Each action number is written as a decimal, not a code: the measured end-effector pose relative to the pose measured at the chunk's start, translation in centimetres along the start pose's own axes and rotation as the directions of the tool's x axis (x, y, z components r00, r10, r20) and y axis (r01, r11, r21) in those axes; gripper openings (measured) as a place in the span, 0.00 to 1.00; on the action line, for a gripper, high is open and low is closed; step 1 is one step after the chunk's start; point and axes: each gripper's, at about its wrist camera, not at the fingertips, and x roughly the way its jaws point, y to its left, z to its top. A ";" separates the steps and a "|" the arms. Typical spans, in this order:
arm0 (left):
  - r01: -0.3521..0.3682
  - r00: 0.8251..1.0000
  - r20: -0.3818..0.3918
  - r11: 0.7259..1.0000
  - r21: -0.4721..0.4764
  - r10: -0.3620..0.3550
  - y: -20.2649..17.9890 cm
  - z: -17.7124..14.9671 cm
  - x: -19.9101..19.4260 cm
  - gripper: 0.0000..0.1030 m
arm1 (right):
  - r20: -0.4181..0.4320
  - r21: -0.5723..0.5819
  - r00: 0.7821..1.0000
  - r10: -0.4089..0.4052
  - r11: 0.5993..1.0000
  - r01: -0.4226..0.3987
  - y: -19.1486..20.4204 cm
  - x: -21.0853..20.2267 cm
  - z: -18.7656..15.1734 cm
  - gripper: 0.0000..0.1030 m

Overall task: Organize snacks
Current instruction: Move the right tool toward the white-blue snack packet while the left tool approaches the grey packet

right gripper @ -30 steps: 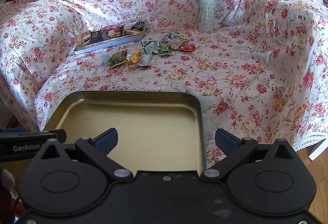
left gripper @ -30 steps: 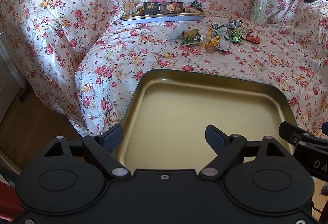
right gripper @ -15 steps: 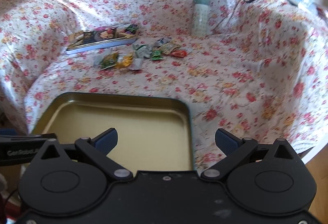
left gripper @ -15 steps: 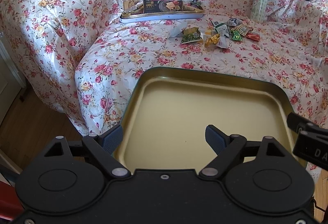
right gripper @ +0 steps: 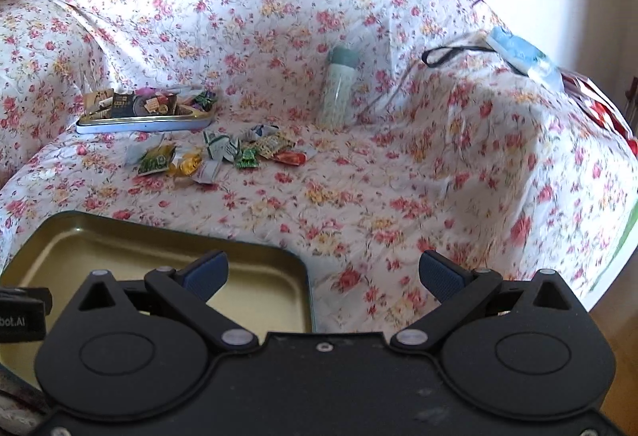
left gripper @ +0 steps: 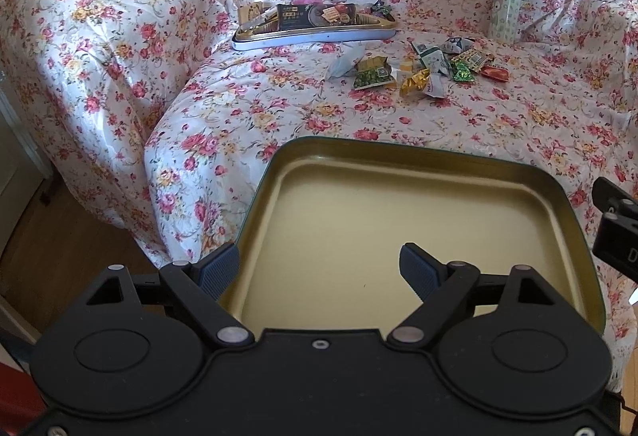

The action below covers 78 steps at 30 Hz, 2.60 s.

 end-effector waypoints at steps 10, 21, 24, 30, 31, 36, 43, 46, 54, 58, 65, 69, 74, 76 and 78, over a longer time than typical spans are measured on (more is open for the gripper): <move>0.016 0.996 0.087 1.000 0.007 -0.017 1.3 3.9 1.6 0.86 | -0.026 -0.067 0.996 0.083 0.994 -0.084 0.8 2.6 1.0 1.00; 0.074 0.994 0.079 0.997 0.016 -0.075 2.5 8.7 5.7 0.86 | -0.096 -0.058 0.988 0.125 0.990 -0.131 1.2 6.3 2.1 0.95; 0.090 0.992 0.082 0.996 0.026 -0.092 2.7 10.3 6.8 0.86 | -0.121 -0.041 0.982 0.144 0.988 -0.150 0.9 7.4 2.6 0.91; 0.094 0.992 0.081 0.994 0.051 -0.098 2.5 13.1 10.4 0.86 | -0.153 -0.014 0.972 0.176 0.983 -0.180 0.9 10.2 4.0 0.88; 0.092 0.992 0.079 0.994 0.054 -0.097 2.5 13.5 11.1 0.86 | -0.158 -0.007 0.970 0.185 0.982 -0.188 0.9 10.7 4.3 0.88; 0.099 0.991 0.083 0.992 0.076 -0.105 2.1 15.1 14.0 0.86 | -0.169 0.013 0.965 0.202 0.979 -0.203 1.1 13.4 5.7 0.85; 0.110 0.989 0.090 0.986 0.122 -0.121 1.3 17.1 17.5 0.86 | -0.177 -0.005 0.962 0.210 0.977 -0.214 2.0 16.9 7.5 0.75; 0.107 0.989 0.086 0.986 0.127 -0.118 1.1 17.7 18.8 0.86 | -0.179 0.008 0.959 0.221 0.975 -0.223 2.1 18.2 8.3 0.72; 0.095 0.992 0.068 0.988 0.125 -0.104 1.3 18.3 22.5 0.86 | -0.162 0.000 0.958 0.239 0.970 -0.242 3.1 21.1 10.2 0.72; 0.094 0.993 0.066 0.989 0.116 -0.102 1.3 18.4 24.0 0.86 | -0.163 0.009 0.955 0.248 0.968 -0.250 3.3 22.9 10.9 0.72; 0.115 0.989 0.086 0.990 0.081 -0.122 2.1 19.2 25.9 0.90 | -0.170 0.069 0.946 0.277 0.961 -0.269 3.3 26.0 11.9 0.72; 0.104 0.987 0.116 0.990 0.098 -0.115 1.9 19.4 26.5 0.91 | -0.158 0.088 0.943 0.294 0.955 -0.283 3.2 27.6 12.3 0.72; 0.112 0.982 0.141 0.990 0.091 -0.124 2.2 19.5 26.9 0.93 | -0.127 0.125 0.944 0.304 0.949 -0.289 3.1 29.8 13.1 0.73; 0.108 0.982 0.148 0.990 0.088 -0.120 2.2 19.4 26.9 0.93 | -0.114 0.135 0.946 0.302 0.949 -0.286 3.2 30.6 13.5 0.73; 0.095 0.981 0.159 0.991 0.096 -0.110 2.0 19.3 26.7 0.93 | -0.104 0.142 0.948 0.300 0.948 -0.285 3.5 31.4 13.8 0.72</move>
